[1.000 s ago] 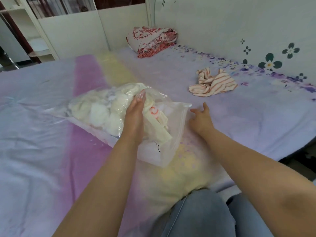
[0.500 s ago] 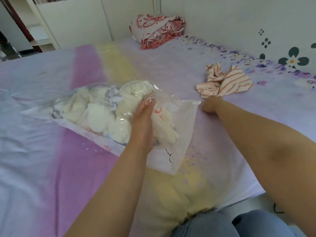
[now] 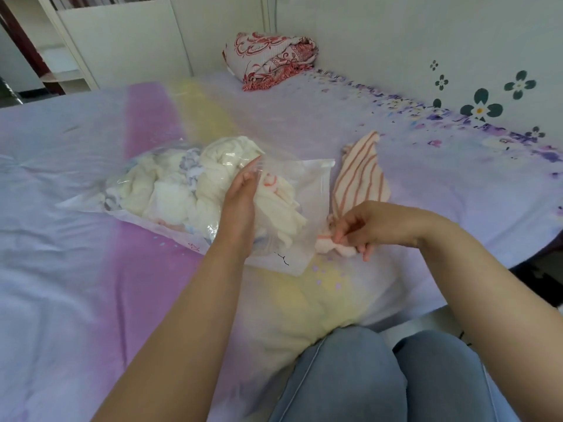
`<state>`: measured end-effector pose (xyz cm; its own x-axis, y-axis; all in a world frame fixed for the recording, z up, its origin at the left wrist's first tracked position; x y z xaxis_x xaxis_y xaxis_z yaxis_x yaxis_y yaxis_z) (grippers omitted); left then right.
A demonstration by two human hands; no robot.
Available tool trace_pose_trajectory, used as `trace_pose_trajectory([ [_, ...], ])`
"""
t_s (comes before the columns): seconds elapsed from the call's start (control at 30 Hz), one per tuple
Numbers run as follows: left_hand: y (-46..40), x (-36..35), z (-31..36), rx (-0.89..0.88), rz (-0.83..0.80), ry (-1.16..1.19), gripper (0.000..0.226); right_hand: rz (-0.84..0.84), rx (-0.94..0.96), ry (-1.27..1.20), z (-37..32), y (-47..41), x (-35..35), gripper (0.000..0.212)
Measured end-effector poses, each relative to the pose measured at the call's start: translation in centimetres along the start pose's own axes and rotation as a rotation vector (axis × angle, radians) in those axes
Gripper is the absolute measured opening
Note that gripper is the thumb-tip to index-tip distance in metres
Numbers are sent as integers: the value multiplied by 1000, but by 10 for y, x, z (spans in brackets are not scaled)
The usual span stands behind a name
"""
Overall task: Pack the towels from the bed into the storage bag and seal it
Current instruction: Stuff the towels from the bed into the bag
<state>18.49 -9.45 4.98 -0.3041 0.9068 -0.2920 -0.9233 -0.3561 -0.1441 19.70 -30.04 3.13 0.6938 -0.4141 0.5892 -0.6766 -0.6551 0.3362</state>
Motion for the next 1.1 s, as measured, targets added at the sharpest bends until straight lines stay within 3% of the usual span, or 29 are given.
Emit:
trace_pose_trajectory([
  [0.07,6,3,7,-16,-22,18,28,-259,159,-166,-35,27,-20,24],
  [0.13,11,6,12,-6,-39,40,32,-269,253,-291,-54,32,-11,27],
  [0.2,14,10,14,16,-65,59,36,116,214,-386,-46,12,34,33],
  [0.27,18,16,19,12,-48,50,38,725,73,-288,-14,1,95,30],
  [0.3,19,19,21,6,-34,38,40,904,-19,-148,3,-6,112,29],
  [0.33,21,20,23,2,-30,28,42,923,-124,-5,20,-20,116,39],
  [0.4,21,20,23,-3,-38,16,47,690,-304,201,61,-60,95,67],
  [0.47,20,21,22,-8,-35,-9,44,500,-337,292,86,-85,64,85],
  [0.57,22,21,21,-32,-41,-45,32,429,-323,423,91,-92,34,103],
  [0.63,25,18,22,-41,-45,-84,28,436,-296,505,78,-88,31,95],
  [0.7,29,18,24,-52,-48,-115,29,414,-283,593,59,-77,30,68],
  [0.77,36,23,29,-86,-53,-134,30,260,-264,660,37,-57,18,53],
  [0.83,45,30,33,-102,-73,-146,30,46,-194,650,11,-26,-2,57],
  [0.93,55,37,36,-78,-96,-115,31,-194,118,368,-51,24,-34,31],
  [0.97,59,39,39,-73,-100,-117,32,-156,224,232,-71,31,-38,29],
  [1.0,61,39,44,-73,-108,-122,32,-16,287,146,-83,28,-33,31],
  [1.1,67,37,58,-84,-145,-211,30,528,197,97,-80,5,-34,55],
])
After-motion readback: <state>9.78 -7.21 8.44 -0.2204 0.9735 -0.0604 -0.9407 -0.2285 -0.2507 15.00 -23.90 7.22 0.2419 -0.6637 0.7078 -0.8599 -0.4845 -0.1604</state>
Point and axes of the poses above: each hand's wrist, its own y-axis away from the middle knuckle, its own x-axis out of the back of the hand, z = x × y, the point moved 9 cm from there along -y, towards the middle knuckle, and after that the axes turned 6 degrees about y, right-handed, at the moved point
